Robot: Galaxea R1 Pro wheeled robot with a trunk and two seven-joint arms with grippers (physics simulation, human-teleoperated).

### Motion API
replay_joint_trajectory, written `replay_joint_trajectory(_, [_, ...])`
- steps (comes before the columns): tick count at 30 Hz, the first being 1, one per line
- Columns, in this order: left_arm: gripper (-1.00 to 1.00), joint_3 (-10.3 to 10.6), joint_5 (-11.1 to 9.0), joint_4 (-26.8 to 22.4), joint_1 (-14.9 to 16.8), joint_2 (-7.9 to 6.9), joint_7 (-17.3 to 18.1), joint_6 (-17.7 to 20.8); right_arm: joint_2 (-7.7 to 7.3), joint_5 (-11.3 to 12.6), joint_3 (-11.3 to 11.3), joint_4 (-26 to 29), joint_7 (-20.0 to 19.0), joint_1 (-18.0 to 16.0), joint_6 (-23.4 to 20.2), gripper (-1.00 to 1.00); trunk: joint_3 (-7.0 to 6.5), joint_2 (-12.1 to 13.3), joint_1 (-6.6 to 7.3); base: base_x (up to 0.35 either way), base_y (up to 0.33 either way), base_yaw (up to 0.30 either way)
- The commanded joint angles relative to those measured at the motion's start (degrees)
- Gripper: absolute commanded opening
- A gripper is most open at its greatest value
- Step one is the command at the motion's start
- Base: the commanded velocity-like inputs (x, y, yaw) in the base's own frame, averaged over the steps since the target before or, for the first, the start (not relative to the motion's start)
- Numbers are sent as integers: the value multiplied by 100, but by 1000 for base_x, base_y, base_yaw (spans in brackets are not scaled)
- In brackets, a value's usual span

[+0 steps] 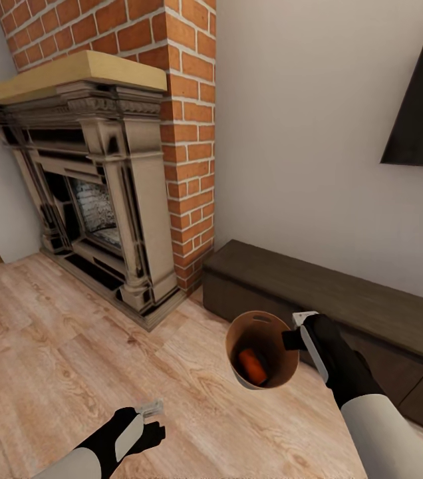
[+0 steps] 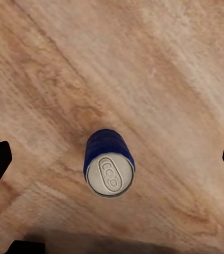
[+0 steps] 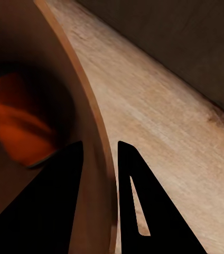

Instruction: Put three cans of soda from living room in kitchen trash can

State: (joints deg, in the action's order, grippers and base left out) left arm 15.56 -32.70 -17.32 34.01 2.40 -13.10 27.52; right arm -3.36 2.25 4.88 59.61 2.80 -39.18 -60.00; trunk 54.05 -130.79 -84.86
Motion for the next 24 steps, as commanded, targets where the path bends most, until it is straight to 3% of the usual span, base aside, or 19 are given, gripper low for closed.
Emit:
replay_joint_trajectory(1, [100,0,0,0,0,-1,0,-1,3,47,-2,5,-16,-3,0,-100,17,-42,-22,0,0,0])
replay_joint_trajectory(24, [100,-8,1,0,0,15,51,14,11,47,3,7,-16,6,0,-100,430,-965,-527,0,0,0])
